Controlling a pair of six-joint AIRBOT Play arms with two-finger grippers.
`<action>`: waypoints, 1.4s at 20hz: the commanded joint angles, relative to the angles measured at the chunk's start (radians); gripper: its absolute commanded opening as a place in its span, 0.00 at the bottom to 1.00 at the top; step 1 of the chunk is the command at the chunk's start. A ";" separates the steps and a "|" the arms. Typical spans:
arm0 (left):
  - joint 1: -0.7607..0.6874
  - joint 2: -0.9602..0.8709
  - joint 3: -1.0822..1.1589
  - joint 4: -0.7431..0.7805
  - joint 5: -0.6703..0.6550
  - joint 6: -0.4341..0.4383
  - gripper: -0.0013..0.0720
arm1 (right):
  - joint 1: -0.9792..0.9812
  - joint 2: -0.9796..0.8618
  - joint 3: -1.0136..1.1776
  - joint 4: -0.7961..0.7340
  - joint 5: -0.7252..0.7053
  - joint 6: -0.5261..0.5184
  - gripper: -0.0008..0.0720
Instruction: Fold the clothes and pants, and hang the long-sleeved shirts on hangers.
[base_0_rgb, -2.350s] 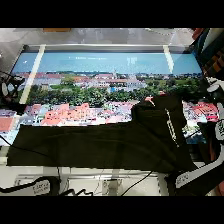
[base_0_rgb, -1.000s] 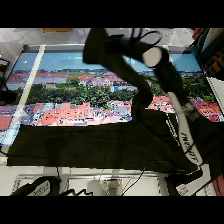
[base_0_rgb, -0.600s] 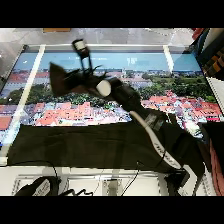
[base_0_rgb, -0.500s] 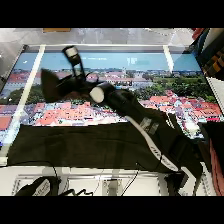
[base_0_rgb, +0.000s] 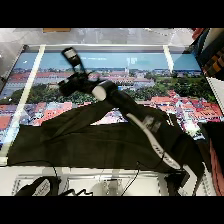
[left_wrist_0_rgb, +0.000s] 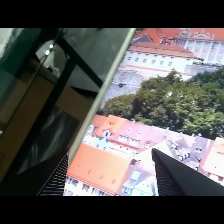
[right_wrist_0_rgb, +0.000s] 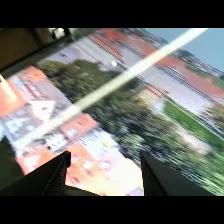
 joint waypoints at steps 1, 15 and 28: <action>0.001 -0.018 -0.007 -0.124 -0.043 0.001 0.79 | -0.178 0.069 -0.005 -0.028 0.225 -0.002 0.68; 0.086 -0.082 -0.386 -0.518 -0.529 0.308 0.51 | -0.940 0.234 -0.025 -0.028 0.530 -0.003 0.66; 0.437 -0.358 -0.401 -0.920 -0.645 0.406 0.84 | -1.041 0.233 -0.036 -0.029 0.529 -0.010 0.66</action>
